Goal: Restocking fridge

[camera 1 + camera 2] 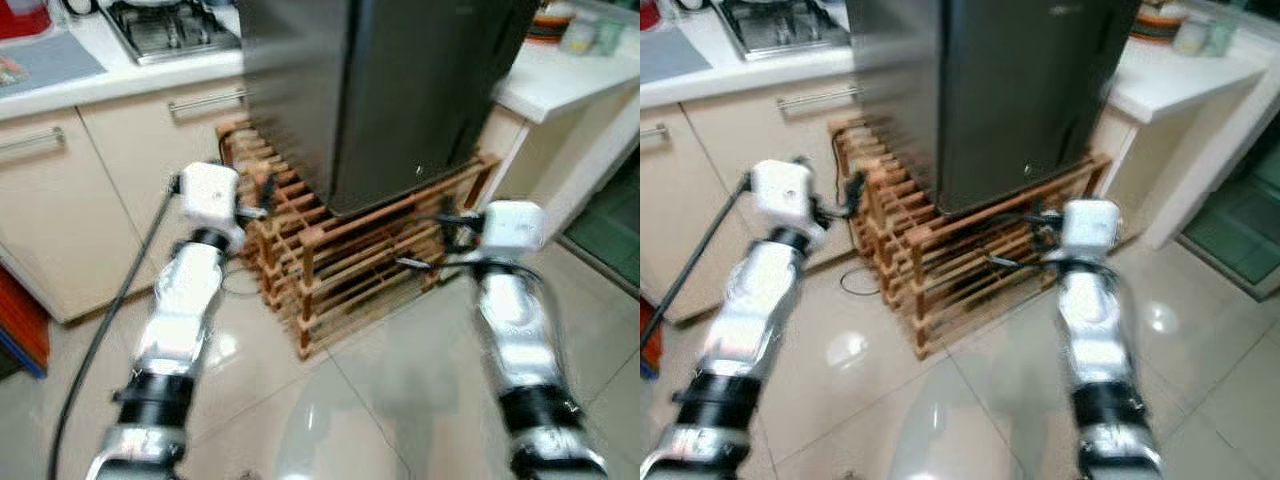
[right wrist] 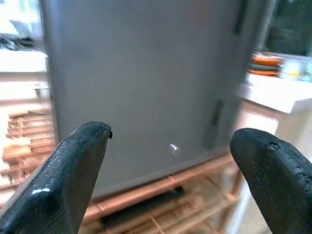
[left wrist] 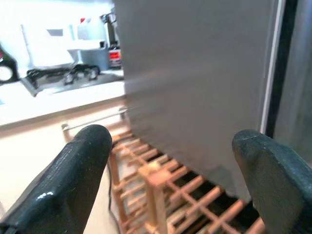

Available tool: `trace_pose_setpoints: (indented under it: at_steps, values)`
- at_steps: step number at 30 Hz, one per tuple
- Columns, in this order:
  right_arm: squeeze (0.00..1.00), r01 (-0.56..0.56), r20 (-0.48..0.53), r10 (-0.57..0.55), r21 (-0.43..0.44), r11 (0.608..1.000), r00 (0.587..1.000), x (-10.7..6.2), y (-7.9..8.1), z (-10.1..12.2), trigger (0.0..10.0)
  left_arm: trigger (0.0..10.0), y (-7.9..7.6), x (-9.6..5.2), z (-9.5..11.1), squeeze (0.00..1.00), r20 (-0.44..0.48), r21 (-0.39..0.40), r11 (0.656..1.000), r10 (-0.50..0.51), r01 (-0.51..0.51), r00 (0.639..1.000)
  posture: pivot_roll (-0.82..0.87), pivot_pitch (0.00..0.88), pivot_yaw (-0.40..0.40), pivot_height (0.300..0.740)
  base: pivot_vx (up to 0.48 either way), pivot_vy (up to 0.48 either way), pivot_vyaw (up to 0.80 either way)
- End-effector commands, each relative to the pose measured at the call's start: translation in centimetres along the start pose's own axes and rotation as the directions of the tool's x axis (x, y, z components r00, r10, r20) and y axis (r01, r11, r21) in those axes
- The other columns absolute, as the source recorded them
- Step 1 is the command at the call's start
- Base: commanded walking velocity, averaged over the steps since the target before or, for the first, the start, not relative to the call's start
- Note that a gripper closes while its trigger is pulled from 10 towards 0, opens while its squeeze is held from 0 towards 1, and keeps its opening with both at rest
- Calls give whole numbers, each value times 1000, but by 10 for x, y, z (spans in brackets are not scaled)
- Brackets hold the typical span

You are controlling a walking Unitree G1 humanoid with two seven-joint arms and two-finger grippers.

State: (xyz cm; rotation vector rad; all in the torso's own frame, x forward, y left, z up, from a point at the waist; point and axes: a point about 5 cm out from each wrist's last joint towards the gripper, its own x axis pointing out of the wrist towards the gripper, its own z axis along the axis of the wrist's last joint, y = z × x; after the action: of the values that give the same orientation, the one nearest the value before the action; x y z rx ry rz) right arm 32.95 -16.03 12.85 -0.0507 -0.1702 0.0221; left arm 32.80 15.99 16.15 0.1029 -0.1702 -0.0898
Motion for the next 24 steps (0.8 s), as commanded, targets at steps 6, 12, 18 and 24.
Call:
trace_pose_setpoints:
  at_steps: [6, 12, 18, 24]
  values:
    - [0, 28, 16, -27, -25, 999, 1000, 4, -13, 5, 10000, 10000, -19, 6, 6, 0, 38, 0, 998, -57, 57, 998, -18, 0, -26, 740, 394, 275, 0]
    - [0, 39, 5, -38, -32, 999, 999, 2, -16, 4, 10000, 10000, -20, 7, 7, 0, 44, 6, 998, -69, 68, 997, -32, 0, -19, 740, 392, 276, -493]
    - [0, 55, 9, -55, -34, 998, 998, -3, -20, 3, 10000, 10000, -24, 9, 7, 0, 41, 10, 997, -81, 80, 996, -47, 0, -6, 740, 208, 46, -724]
    - [0, 69, 6, -69, -37, 997, 998, -7, -21, 2, 10000, 10000, -25, 11, 6, 0, 35, -10, 994, -105, 105, 994, -52, 0, -2, 740, 0, 0, -723]
